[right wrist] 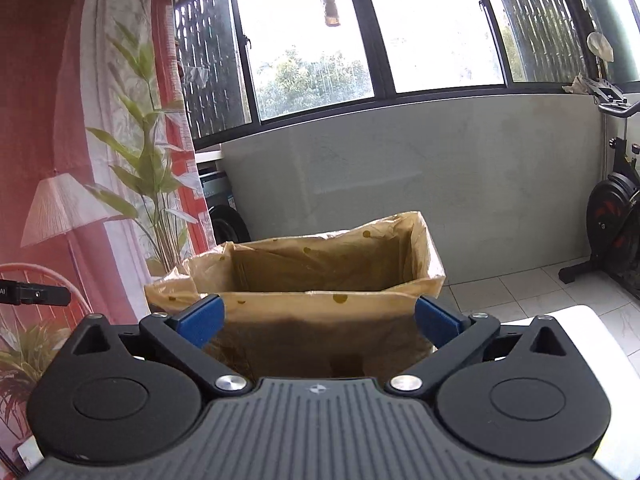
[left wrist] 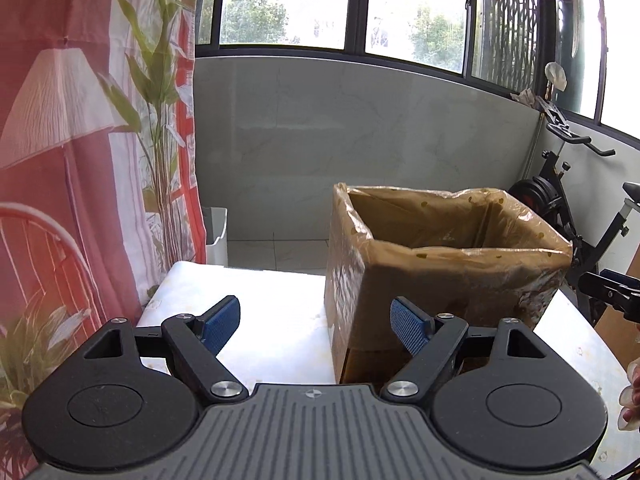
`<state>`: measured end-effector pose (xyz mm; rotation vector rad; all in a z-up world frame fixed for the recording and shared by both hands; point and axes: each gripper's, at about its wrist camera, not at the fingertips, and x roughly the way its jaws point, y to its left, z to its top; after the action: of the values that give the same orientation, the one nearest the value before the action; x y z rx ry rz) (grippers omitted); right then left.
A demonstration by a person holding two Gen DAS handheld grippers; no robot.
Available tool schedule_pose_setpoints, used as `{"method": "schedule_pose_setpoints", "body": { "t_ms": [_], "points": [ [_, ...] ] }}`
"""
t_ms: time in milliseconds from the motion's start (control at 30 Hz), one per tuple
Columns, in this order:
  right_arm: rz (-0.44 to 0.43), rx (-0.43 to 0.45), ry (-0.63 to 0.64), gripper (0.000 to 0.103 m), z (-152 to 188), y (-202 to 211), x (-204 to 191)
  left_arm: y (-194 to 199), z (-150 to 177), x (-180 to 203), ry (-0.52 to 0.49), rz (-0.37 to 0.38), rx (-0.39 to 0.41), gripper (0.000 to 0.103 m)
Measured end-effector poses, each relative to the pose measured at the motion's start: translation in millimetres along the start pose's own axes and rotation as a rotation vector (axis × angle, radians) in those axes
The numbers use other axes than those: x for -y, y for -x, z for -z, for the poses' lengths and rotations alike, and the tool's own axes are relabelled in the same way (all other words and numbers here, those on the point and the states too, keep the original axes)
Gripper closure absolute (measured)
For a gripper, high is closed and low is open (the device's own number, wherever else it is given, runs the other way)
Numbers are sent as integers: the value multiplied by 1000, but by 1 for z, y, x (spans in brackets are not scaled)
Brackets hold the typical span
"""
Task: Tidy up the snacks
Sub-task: 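Grasp the red spicy pouch with the right tool while the left tool grasps the bread packet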
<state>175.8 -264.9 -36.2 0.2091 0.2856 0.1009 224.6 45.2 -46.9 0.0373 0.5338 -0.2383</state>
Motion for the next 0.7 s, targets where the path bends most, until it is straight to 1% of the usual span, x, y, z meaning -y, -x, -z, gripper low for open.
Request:
{"method": "schedule_pose_setpoints", "body": {
  "t_ms": [67, 100, 200, 300, 367, 533, 600, 700],
  "points": [
    [21, -19, 3, 0, 15, 2, -3, -6, 19, 3, 2, 3, -43, 19],
    [14, -27, 2, 0, 22, 3, -4, -11, 31, 3, 14, -4, -72, 19],
    [20, -83, -15, 0, 46, 3, -3, -22, 59, 2, 91, -2, -135, 20],
    [32, -126, -77, 0, 66, 1, 2, -33, 81, 4, 132, -13, -191, 24],
    [28, -164, -111, 0, 79, 1, 7, -36, 95, 8, 118, -32, -215, 25],
    [63, -204, -82, 0, 100, 5, 10, -49, 120, 12, 116, -66, -293, 25],
    [72, -227, -66, 0, 108, 8, 14, -53, 129, 17, 106, -62, -323, 25],
    [99, -241, -51, 0, 114, 8, 21, -58, 138, 26, 83, -38, -370, 25]
  ]
}}
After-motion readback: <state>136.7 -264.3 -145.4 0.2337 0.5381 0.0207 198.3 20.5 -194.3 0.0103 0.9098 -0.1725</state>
